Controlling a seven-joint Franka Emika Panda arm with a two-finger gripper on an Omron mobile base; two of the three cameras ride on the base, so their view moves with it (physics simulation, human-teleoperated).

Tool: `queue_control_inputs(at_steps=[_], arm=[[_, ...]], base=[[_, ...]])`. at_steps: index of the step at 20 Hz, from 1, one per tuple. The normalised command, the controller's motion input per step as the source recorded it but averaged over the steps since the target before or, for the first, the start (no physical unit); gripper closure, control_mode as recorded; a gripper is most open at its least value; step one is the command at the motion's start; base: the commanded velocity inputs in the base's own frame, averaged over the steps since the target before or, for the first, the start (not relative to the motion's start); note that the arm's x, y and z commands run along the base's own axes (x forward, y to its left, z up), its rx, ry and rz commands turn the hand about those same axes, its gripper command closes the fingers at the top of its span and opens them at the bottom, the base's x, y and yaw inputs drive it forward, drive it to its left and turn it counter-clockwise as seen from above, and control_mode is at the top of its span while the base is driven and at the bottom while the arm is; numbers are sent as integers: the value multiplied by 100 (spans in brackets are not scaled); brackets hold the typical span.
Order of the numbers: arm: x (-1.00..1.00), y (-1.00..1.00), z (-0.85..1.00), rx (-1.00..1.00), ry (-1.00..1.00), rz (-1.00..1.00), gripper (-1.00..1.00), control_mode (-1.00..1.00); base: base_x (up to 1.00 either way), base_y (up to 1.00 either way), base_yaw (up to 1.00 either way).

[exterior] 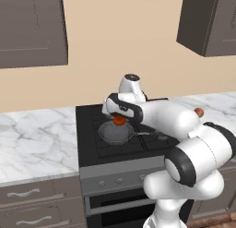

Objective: Place the pan on the front left burner on the stove. Then place the tomato and the onion in the pan and turn on the front left burner.

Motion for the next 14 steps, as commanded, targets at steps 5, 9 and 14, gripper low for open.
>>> queue_control_inputs(at_steps=[5,9,14], arm=[[0,0,-20,0,0,0,100,-100],[0,0,-23,0,0,0,100,-100],[4,0,-21,0,0,0,100,-100]], base=[[0,0,0],[0,0,0],[0,0,0]])
